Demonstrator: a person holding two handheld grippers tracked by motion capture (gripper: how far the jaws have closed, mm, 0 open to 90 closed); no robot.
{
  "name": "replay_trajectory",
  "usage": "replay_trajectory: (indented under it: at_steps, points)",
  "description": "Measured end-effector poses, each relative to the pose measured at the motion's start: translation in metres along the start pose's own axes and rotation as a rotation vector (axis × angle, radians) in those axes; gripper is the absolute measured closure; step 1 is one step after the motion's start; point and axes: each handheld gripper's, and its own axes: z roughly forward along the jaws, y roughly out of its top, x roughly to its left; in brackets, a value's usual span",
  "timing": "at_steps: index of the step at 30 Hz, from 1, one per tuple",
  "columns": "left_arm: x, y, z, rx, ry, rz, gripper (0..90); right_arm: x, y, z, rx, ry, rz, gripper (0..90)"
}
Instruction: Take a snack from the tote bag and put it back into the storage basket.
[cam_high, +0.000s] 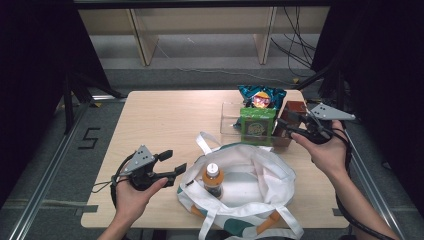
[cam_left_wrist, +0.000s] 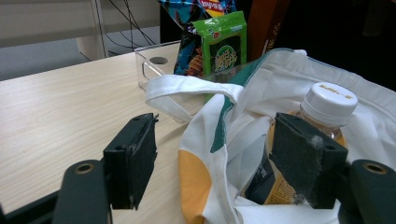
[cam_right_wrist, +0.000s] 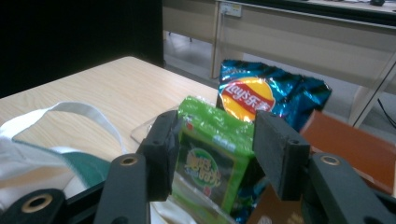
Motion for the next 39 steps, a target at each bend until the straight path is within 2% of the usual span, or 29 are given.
replay_trajectory:
  at_steps: [2, 5, 7, 8, 10, 14, 15, 17, 18, 21, 22, 23, 24, 26, 27, 28, 31, 32, 35, 37, 38, 39]
  points:
    - [0.000, 0.000, 0.000, -0.002, -0.002, 0.000, 30.3, 0.003, -0.006, -0.004, 0.008, 0.000, 0.026, 51.2]
    - [0.000, 0.001, 0.001, -0.005, -0.004, -0.002, 30.3, 0.006, -0.015, -0.010, 0.013, -0.006, 0.032, 50.8]
    - [-0.001, 0.002, 0.002, -0.009, -0.006, -0.003, 30.3, 0.007, -0.022, -0.013, 0.013, -0.003, 0.019, 50.8]
    - [-0.001, 0.002, 0.002, -0.010, -0.008, -0.002, 30.4, 0.010, -0.026, -0.015, 0.017, -0.007, 0.037, 50.8]
    - [-0.002, 0.003, 0.002, -0.011, -0.009, -0.005, 30.4, 0.012, -0.031, -0.018, 0.011, -0.020, 0.038, 50.8]
    - [-0.003, 0.003, 0.002, -0.012, -0.011, -0.006, 30.4, 0.012, -0.039, -0.023, 0.014, -0.018, 0.060, 50.8]
    - [-0.003, 0.003, 0.003, -0.016, -0.015, -0.006, 30.4, 0.012, -0.041, -0.023, 0.000, -0.036, 0.064, 50.8]
    - [-0.003, 0.003, 0.002, -0.014, -0.013, -0.006, 30.4, 0.012, -0.043, -0.025, 0.014, -0.024, 0.064, 50.8]
    - [-0.003, 0.003, 0.002, -0.017, -0.015, -0.008, 30.5, 0.011, -0.045, -0.025, -0.007, -0.035, 0.054, 50.8]
    - [-0.004, 0.004, -0.001, -0.021, -0.015, -0.004, 30.6, 0.011, -0.049, -0.030, 0.016, -0.035, 0.080, 50.8]
    - [-0.004, 0.004, -0.001, -0.023, -0.011, -0.010, 30.6, 0.012, -0.050, -0.030, 0.002, -0.048, 0.090, 50.8]
    - [-0.005, 0.004, -0.002, -0.033, -0.015, -0.009, 30.7, 0.010, -0.052, -0.031, 0.014, -0.033, 0.078, 50.8]
    - [-0.005, 0.005, -0.003, -0.025, -0.013, 0.001, 30.7, 0.010, -0.054, -0.032, 0.022, -0.030, 0.095, 50.8]
    - [-0.007, 0.005, -0.003, -0.027, -0.016, 0.006, 30.9, 0.008, -0.057, -0.032, 0.016, -0.056, 0.095, 50.8]
    - [-0.008, 0.004, -0.002, -0.034, -0.024, 0.005, 31.0, 0.009, -0.058, -0.031, 0.008, -0.071, 0.130, 50.7]
    - [-0.009, 0.005, -0.003, -0.028, -0.017, 0.006, 31.1, 0.009, -0.060, -0.031, -0.003, -0.071, 0.144, 50.7]
    - [-0.010, 0.005, -0.003, -0.032, -0.015, 0.004, 31.4, 0.006, -0.065, -0.033, -0.001, -0.097, 0.151, 50.8]
    - [-0.010, 0.005, -0.003, -0.031, -0.015, 0.005, 31.6, 0.006, -0.067, -0.034, -0.008, -0.113, 0.167, 50.8]
    - [-0.008, 0.005, -0.002, -0.041, -0.021, 0.009, 32.0, 0.000, -0.071, -0.036, -0.017, -0.128, 0.158, 50.8]
    - [-0.010, 0.006, -0.001, -0.037, -0.019, 0.006, 32.2, 0.000, -0.073, -0.036, -0.018, -0.145, 0.187, 50.8]
    - [-0.010, 0.006, -0.001, -0.044, -0.028, 0.015, 32.5, -0.003, -0.075, -0.036, -0.019, -0.139, 0.166, 50.8]
    - [-0.011, 0.006, -0.002, -0.044, -0.030, 0.014, 32.9, -0.002, -0.076, -0.035, -0.003, -0.139, 0.184, 50.8]
